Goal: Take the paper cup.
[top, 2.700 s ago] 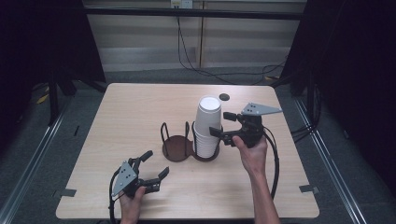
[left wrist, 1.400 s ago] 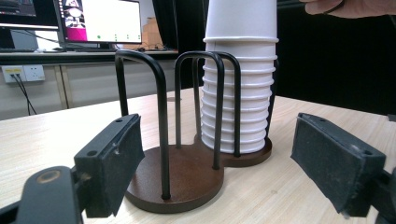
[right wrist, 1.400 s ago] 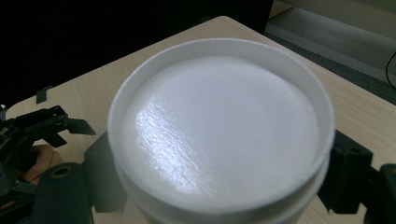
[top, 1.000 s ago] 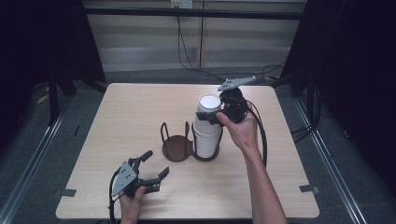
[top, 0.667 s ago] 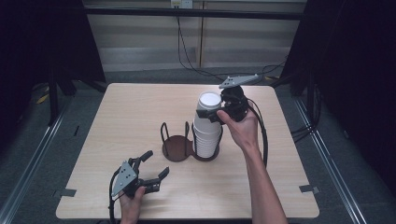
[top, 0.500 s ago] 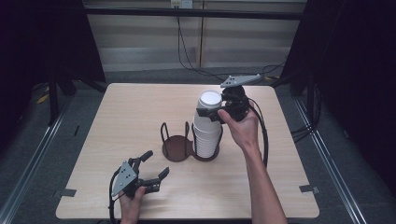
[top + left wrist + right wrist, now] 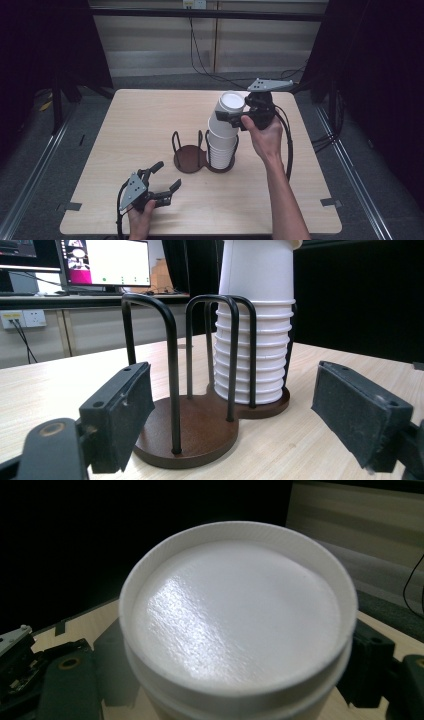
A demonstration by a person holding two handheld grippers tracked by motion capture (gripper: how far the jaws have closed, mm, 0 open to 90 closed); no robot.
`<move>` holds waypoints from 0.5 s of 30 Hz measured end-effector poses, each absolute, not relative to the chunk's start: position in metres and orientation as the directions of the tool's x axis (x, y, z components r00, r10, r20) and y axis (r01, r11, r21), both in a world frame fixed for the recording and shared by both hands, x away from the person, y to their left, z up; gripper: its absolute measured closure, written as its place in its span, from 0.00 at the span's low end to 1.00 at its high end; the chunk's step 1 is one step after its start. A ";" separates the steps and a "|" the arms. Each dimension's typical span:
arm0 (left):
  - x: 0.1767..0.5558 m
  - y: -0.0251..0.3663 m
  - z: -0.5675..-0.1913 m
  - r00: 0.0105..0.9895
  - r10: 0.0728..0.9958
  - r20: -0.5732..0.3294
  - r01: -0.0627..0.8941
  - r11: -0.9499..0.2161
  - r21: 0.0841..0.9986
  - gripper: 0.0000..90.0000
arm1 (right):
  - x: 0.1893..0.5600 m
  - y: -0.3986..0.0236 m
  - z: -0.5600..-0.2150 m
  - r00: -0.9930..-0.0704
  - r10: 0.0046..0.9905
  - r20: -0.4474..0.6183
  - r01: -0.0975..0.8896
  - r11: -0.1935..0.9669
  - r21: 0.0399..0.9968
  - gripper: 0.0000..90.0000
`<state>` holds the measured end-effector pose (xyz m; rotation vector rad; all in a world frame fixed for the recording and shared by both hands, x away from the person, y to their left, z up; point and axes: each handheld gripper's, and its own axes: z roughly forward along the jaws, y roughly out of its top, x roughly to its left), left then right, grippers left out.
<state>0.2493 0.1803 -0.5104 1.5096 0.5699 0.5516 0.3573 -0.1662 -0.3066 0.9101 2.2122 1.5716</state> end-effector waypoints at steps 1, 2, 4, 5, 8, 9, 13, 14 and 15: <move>0.249 0.180 -0.510 0.755 0.656 -0.006 0.015 -0.008 1.000 0.18 | 0.356 -0.167 -0.305 -0.760 0.636 0.131 0.327 0.200 0.923 0.24; 0.249 0.180 -0.510 0.754 0.657 -0.005 0.014 -0.009 1.000 0.18 | 0.355 -0.169 -0.304 -0.764 0.631 0.135 0.323 0.193 0.926 0.24; 0.250 0.181 -0.510 0.754 0.657 0.002 0.010 -0.014 1.000 0.18 | 0.354 -0.170 -0.302 -0.763 0.632 0.137 0.315 0.178 0.932 0.24; 0.250 0.181 -0.510 0.754 0.657 0.002 0.010 -0.014 1.000 0.18 | 0.352 -0.172 -0.299 -0.761 0.634 0.142 0.309 0.161 0.937 0.24; 0.250 0.181 -0.510 0.754 0.657 0.002 0.009 -0.014 1.000 0.18 | 0.351 -0.174 -0.298 -0.762 0.629 0.157 0.307 0.137 0.942 0.24; 0.250 0.181 -0.510 0.754 0.657 0.002 0.009 -0.014 1.000 0.18 | 0.350 -0.175 -0.297 -0.762 0.628 0.159 0.304 0.129 0.944 0.24; 0.250 0.181 -0.510 0.754 0.657 0.002 0.010 -0.014 1.000 0.18 | 0.348 -0.179 -0.295 -0.761 0.627 0.167 0.293 0.103 0.950 0.24; 0.250 0.181 -0.510 0.753 0.658 0.002 0.011 -0.015 1.000 0.18 | 0.348 -0.179 -0.295 -0.761 0.627 0.167 0.293 0.103 0.950 0.24; 0.250 0.181 -0.510 0.751 0.660 0.004 0.011 -0.018 1.000 0.18 | 0.347 -0.180 -0.295 -0.762 0.625 0.169 0.291 0.097 0.952 0.24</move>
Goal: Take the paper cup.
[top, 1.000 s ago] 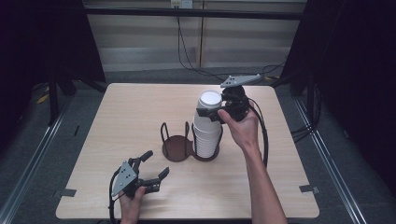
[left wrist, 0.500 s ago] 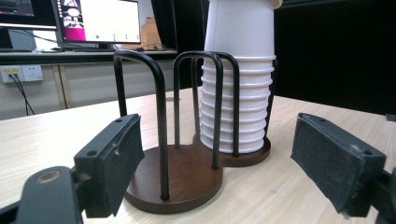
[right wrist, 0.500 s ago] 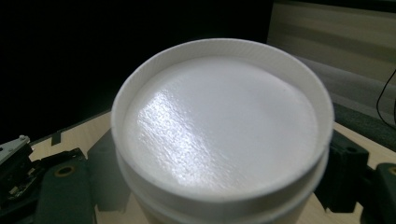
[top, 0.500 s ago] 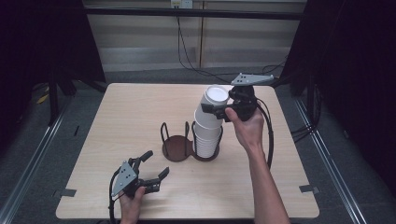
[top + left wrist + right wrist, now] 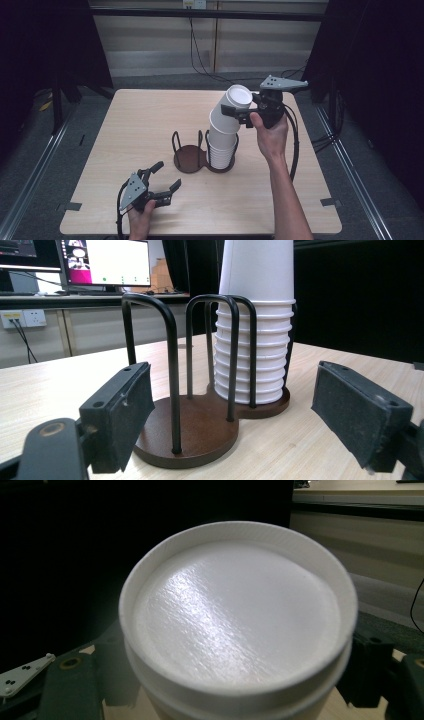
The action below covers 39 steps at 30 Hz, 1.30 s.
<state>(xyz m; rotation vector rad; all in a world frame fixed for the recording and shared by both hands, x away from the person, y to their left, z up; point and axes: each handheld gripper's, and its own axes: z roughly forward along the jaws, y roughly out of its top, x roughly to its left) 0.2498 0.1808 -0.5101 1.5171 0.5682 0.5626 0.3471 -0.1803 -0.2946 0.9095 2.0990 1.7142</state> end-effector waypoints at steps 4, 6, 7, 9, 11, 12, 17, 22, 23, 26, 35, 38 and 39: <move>0.250 0.181 -0.510 0.751 0.660 0.002 0.011 -0.015 1.000 0.18 | 0.343 -0.183 -0.293 -0.767 0.620 0.169 0.267 0.068 0.961 0.25; 0.250 0.181 -0.510 0.751 0.660 0.002 0.011 -0.015 1.000 0.18 | 0.342 -0.184 -0.293 -0.767 0.619 0.170 0.266 0.064 0.962 0.25; 0.249 0.180 -0.510 0.752 0.659 -0.009 0.017 -0.007 1.000 0.18 | 0.342 -0.185 -0.293 -0.767 0.619 0.169 0.266 0.067 0.962 0.25; 0.249 0.180 -0.510 0.752 0.659 -0.007 0.016 -0.008 1.000 0.18 | 0.339 -0.188 -0.291 -0.768 0.616 0.173 0.256 0.048 0.965 0.25; 0.249 0.180 -0.510 0.752 0.659 -0.006 0.016 -0.008 1.000 0.18 | 0.337 -0.192 -0.289 -0.770 0.612 0.180 0.249 0.029 0.968 0.25; 0.249 0.180 -0.510 0.752 0.659 -0.007 0.016 -0.008 1.000 0.18 | 0.337 -0.193 -0.289 -0.771 0.612 0.176 0.242 0.027 0.970 0.25; 0.249 0.180 -0.510 0.752 0.659 -0.007 0.016 -0.008 1.000 0.18 | 0.332 -0.199 -0.287 -0.777 0.602 0.182 0.230 0.002 0.973 0.25; 0.249 0.180 -0.510 0.753 0.659 -0.007 0.016 -0.007 1.000 0.18 | 0.324 -0.205 -0.286 -0.776 0.602 0.190 0.220 -0.025 0.975 0.25; 0.249 0.180 -0.510 0.753 0.659 -0.007 0.016 -0.008 1.000 0.18 | 0.323 -0.206 -0.287 -0.776 0.602 0.189 0.216 -0.027 0.976 0.25; 0.249 0.180 -0.510 0.752 0.659 -0.007 0.016 -0.008 1.000 0.18 | 0.319 -0.212 -0.288 -0.772 0.605 0.195 0.216 -0.040 0.976 0.25; 0.250 0.181 -0.510 0.754 0.657 -0.008 0.022 -0.014 1.000 0.18 | 0.304 -0.227 -0.295 -0.760 0.615 0.210 0.215 -0.068 0.974 0.25; 0.251 0.180 -0.509 0.750 0.661 -0.013 0.039 -0.024 0.999 0.18 | 0.297 -0.231 -0.299 -0.763 0.608 0.220 0.212 -0.086 0.974 0.25; 0.252 0.179 -0.509 0.748 0.664 -0.017 0.048 -0.028 0.998 0.18 | 0.296 -0.232 -0.301 -0.765 0.603 0.225 0.212 -0.093 0.973 0.25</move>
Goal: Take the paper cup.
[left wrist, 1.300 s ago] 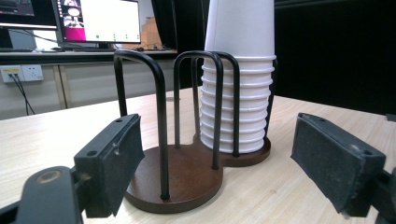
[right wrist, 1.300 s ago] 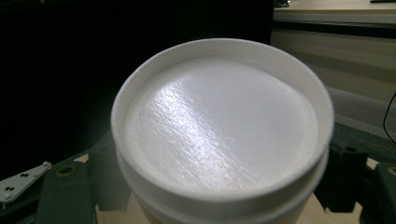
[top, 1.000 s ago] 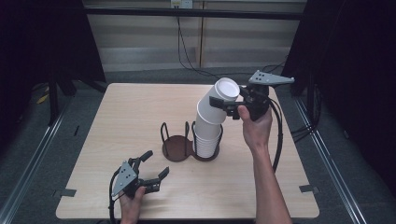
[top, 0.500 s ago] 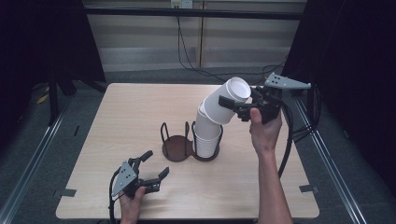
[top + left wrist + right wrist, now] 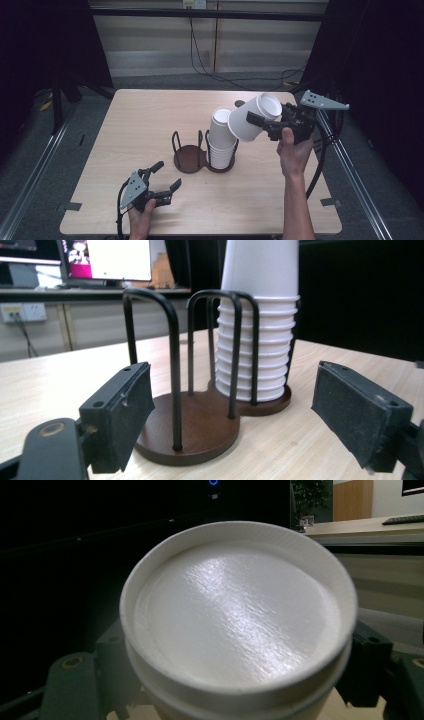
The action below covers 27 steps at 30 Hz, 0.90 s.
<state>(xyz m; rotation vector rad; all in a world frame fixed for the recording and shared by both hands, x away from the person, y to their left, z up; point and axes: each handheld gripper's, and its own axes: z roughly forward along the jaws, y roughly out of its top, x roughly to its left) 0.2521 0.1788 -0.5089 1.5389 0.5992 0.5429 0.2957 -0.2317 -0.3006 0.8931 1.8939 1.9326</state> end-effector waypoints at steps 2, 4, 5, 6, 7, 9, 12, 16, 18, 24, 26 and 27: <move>0.253 0.179 -0.509 0.751 0.660 -0.015 0.050 -0.033 0.998 0.18 | 0.292 -0.232 -0.304 -0.759 0.612 0.223 0.214 -0.089 0.973 0.25; 0.253 0.179 -0.509 0.756 0.655 -0.019 0.050 -0.029 0.998 0.18 | 0.288 -0.234 -0.307 -0.757 0.615 0.223 0.215 -0.088 0.973 0.25; 0.252 0.179 -0.509 0.749 0.662 -0.020 0.049 -0.026 0.998 0.18 | 0.286 -0.235 -0.308 -0.755 0.618 0.221 0.215 -0.085 0.973 0.25; 0.252 0.179 -0.509 0.751 0.661 -0.018 0.048 -0.028 0.998 0.17 | 0.285 -0.236 -0.309 -0.755 0.618 0.221 0.215 -0.085 0.973 0.25; 0.252 0.179 -0.509 0.749 0.662 -0.019 0.049 -0.027 0.998 0.17 | 0.283 -0.238 -0.310 -0.753 0.619 0.222 0.216 -0.086 0.973 0.25; 0.253 0.178 -0.509 0.742 0.670 -0.024 0.053 -0.023 0.998 0.17 | 0.280 -0.241 -0.311 -0.754 0.620 0.218 0.214 -0.083 0.973 0.25; 0.254 0.176 -0.509 0.739 0.673 -0.043 0.067 -0.010 0.998 0.17 | 0.273 -0.243 -0.313 -0.748 0.632 0.204 0.213 -0.063 0.975 0.25; 0.258 0.169 -0.508 0.749 0.662 -0.039 0.084 -0.036 0.996 0.17 | 0.270 -0.242 -0.318 -0.761 0.610 0.220 0.222 -0.074 0.972 0.25; 0.259 0.163 -0.508 0.765 0.641 -0.059 0.104 -0.033 0.994 0.17 | 0.268 -0.240 -0.323 -0.756 0.619 0.214 0.229 -0.055 0.972 0.25; 0.258 0.151 -0.502 0.789 0.613 -0.035 0.101 -0.072 0.992 0.18 | 0.262 -0.236 -0.339 -0.760 0.614 0.212 0.220 -0.064 0.973 0.25; 0.258 0.148 -0.498 0.793 0.607 -0.051 0.118 -0.072 0.990 0.18 | 0.261 -0.233 -0.343 -0.770 0.600 0.217 0.217 -0.074 0.973 0.25; 0.257 0.148 -0.497 0.799 0.598 -0.052 0.122 -0.076 0.990 0.18 | 0.259 -0.231 -0.344 -0.772 0.599 0.212 0.217 -0.065 0.974 0.25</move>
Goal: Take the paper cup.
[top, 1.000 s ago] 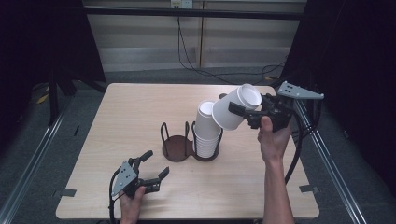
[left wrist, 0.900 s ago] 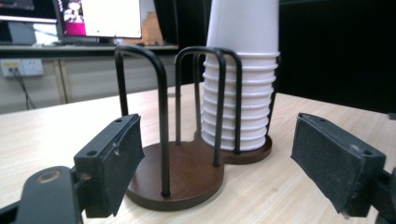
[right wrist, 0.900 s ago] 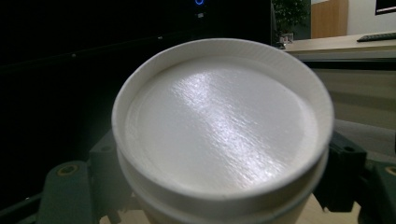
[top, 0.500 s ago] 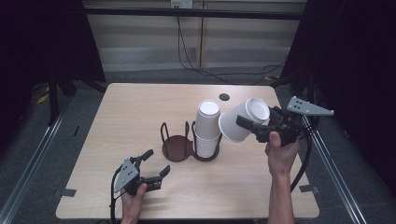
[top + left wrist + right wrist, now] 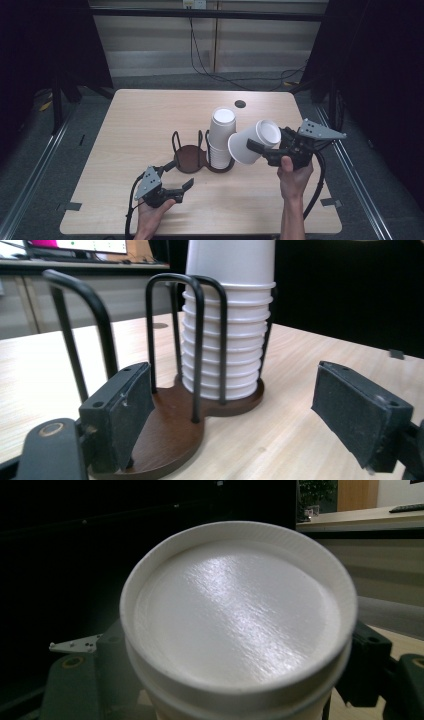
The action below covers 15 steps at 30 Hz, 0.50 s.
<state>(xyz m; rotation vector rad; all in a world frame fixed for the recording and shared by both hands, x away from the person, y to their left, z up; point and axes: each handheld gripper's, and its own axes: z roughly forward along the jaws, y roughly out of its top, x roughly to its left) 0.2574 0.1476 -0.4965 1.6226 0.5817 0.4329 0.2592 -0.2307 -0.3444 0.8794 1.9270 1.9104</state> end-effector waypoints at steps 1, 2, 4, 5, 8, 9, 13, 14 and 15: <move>0.257 0.147 -0.495 0.803 0.595 -0.045 0.118 -0.084 0.989 0.18 | 0.258 -0.229 -0.346 -0.771 0.600 0.214 0.222 -0.060 0.973 0.25; 0.256 0.147 -0.493 0.806 0.591 -0.040 0.113 -0.088 0.990 0.18 | 0.258 -0.228 -0.348 -0.774 0.596 0.216 0.225 -0.060 0.972 0.25; 0.255 0.146 -0.490 0.820 0.571 -0.036 0.113 -0.100 0.989 0.18 | 0.258 -0.227 -0.352 -0.774 0.594 0.219 0.235 -0.051 0.971 0.25; 0.255 0.146 -0.490 0.824 0.566 -0.038 0.117 -0.103 0.988 0.18 | 0.257 -0.226 -0.353 -0.775 0.592 0.222 0.240 -0.050 0.970 0.25; 0.254 0.145 -0.488 0.820 0.571 -0.046 0.114 -0.084 0.990 0.19 | 0.256 -0.221 -0.359 -0.781 0.583 0.225 0.254 -0.033 0.967 0.25; 0.255 0.146 -0.487 0.826 0.562 -0.042 0.110 -0.088 0.990 0.19 | 0.256 -0.220 -0.360 -0.783 0.581 0.224 0.254 -0.030 0.967 0.25; 0.254 0.146 -0.483 0.841 0.539 -0.053 0.118 -0.087 0.989 0.19 | 0.256 -0.207 -0.371 -0.795 0.565 0.221 0.270 0.003 0.963 0.25; 0.254 0.146 -0.483 0.845 0.532 -0.044 0.111 -0.095 0.989 0.19 | 0.256 -0.207 -0.371 -0.795 0.565 0.221 0.270 0.003 0.963 0.25; 0.254 0.144 -0.481 0.849 0.526 -0.048 0.114 -0.095 0.989 0.19 | 0.256 -0.206 -0.374 -0.797 0.564 0.218 0.265 0.002 0.964 0.25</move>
